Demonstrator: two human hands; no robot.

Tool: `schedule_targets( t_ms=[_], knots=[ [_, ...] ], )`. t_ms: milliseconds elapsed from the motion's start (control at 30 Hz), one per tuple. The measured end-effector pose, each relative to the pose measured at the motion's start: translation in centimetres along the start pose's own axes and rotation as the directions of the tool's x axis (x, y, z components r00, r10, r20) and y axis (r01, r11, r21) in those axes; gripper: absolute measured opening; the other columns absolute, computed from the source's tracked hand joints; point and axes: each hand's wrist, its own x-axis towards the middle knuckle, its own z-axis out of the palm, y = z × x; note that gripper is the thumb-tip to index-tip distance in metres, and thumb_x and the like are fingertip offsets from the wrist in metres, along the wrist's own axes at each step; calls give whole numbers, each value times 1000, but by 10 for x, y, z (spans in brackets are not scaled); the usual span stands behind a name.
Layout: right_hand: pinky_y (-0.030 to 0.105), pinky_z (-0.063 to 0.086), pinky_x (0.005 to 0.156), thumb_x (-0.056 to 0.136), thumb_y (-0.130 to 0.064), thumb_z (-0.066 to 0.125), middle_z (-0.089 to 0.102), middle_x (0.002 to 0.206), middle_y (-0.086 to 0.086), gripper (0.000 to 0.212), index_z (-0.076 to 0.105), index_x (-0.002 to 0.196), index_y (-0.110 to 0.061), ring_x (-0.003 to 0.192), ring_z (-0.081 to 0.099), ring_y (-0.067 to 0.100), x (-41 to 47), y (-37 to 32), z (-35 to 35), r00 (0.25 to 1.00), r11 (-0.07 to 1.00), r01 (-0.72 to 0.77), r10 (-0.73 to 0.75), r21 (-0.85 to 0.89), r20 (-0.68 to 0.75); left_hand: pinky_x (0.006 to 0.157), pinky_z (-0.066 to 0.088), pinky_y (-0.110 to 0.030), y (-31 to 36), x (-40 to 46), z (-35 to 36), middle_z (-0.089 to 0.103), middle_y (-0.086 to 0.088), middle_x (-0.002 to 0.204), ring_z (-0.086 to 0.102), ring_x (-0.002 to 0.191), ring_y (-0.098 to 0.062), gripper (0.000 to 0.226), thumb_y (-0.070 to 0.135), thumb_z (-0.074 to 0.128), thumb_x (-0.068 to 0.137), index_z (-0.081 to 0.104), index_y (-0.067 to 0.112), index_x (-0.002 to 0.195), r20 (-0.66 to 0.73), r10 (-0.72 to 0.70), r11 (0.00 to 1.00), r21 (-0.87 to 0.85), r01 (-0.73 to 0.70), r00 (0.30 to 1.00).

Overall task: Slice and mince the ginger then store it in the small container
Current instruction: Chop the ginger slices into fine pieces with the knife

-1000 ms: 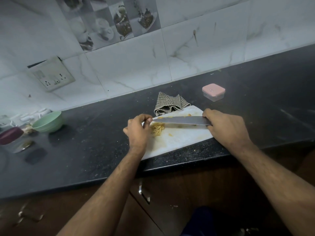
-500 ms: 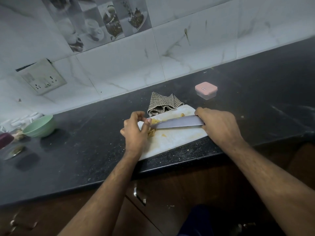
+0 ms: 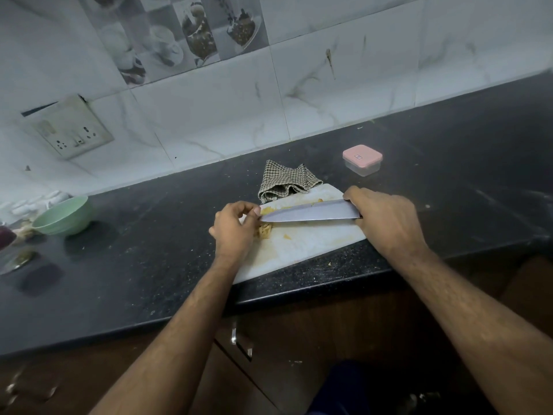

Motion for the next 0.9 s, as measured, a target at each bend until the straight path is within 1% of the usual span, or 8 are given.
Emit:
schedule_targets(
  t_ms=[67,233,367,467,600,733,833,900],
  knots=[
    [32,45,56,84,-19,68,61,83,-6,25,54,103,-26,72,63,22,1,0,2,999,1000,-31,31,-5,-10,101,29,-46,1,-2,-2,68,16,102,57,111,-15,14,36,69,95,71,42,83,-1,24,1000,-1,-24,1000],
    [31,49,54,92,-23,65,59,81,-5,19,50,104,-26,65,62,21,3,0,6,995,995,-99,99,-12,6,90,21,-37,5,-9,-2,65,16,108,51,115,-13,15,36,70,95,74,37,110,65,114,992,53,-118,991],
    [30,47,52,94,-27,63,58,82,-6,18,48,103,-27,63,63,22,3,-1,9,993,992,-120,120,-24,8,96,29,-39,7,-13,0,58,17,104,50,110,-9,20,43,84,80,73,39,96,160,195,980,15,-200,968],
    [32,51,55,94,-33,64,58,83,-5,20,49,105,-26,66,63,21,3,-1,7,995,996,-89,90,-10,38,94,28,-39,9,-16,5,49,18,103,42,109,-9,16,48,83,78,76,40,91,331,248,935,165,-315,911],
    [35,53,59,93,-37,65,59,85,-5,24,49,106,-27,70,63,20,3,-1,3,994,996,-92,90,23,67,89,25,-37,13,-16,7,48,15,103,38,107,-10,12,44,80,84,74,34,85,393,184,945,182,-273,901],
    [30,38,52,93,-31,65,59,81,-5,18,51,103,-25,65,62,21,3,-2,2,992,990,-123,124,-63,24,82,17,-32,16,-11,5,46,15,104,36,105,-9,9,41,74,90,68,35,86,279,218,913,281,-297,935],
    [29,26,51,90,-25,68,58,76,-5,17,54,100,-24,61,60,21,3,-2,2,981,971,-194,196,-139,0,90,27,-37,14,-6,3,56,16,97,46,103,-10,7,29,74,91,69,34,91,168,172,960,191,-203,971],
    [29,25,51,90,-24,68,58,75,-5,17,53,99,-24,60,61,21,2,-2,2,977,966,-209,213,-150,6,93,31,-38,14,-7,4,64,14,87,51,95,-7,10,24,74,91,69,32,93,145,162,975,126,-181,976]
  ],
)
